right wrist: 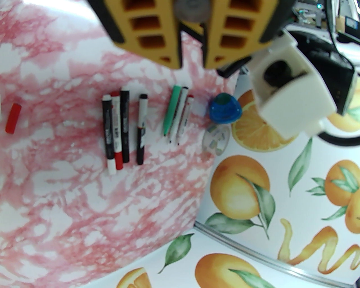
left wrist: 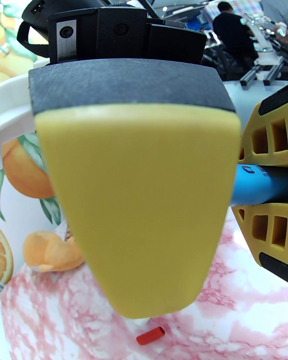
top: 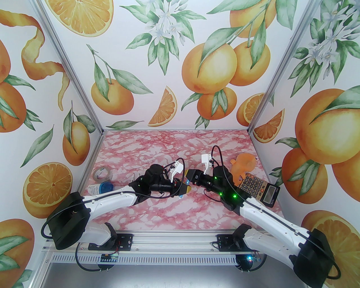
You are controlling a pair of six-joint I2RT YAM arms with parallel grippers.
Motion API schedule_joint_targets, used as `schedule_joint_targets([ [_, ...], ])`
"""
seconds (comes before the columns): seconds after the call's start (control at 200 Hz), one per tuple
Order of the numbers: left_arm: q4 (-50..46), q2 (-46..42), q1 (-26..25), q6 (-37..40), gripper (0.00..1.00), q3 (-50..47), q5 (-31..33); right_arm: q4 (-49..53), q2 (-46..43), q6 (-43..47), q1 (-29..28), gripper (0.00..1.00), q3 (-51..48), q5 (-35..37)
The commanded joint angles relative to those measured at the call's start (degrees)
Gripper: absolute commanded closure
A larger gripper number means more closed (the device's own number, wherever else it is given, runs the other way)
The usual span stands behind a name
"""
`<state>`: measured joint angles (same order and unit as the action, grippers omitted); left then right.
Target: Open the pen caps
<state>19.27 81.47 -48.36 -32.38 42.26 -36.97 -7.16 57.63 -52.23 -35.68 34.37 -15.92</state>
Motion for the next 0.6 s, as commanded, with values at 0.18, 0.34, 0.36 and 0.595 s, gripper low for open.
schedule_joint_targets([
  [0.18, -12.50, 0.18, -1.98, 7.51, 1.00, 3.95, 1.14, -1.60, -1.86, 1.69, 5.64, 0.89, 2.08, 2.26],
  [0.34, -11.68, 1.16, -2.76, 7.13, 1.00, 4.23, -0.01, -1.28, -2.06, 2.36, 8.32, 0.89, 2.88, 1.42],
  [0.36, -11.59, 1.36, -2.83, 7.01, 1.00, 4.37, -0.29, -1.28, -2.08, 2.59, 8.55, 0.89, 2.98, 1.34],
  [0.595, -9.85, 2.47, -4.11, 6.15, 1.00, 4.63, -2.07, -7.01, -2.34, 2.37, 12.45, 0.89, 1.67, -3.41],
])
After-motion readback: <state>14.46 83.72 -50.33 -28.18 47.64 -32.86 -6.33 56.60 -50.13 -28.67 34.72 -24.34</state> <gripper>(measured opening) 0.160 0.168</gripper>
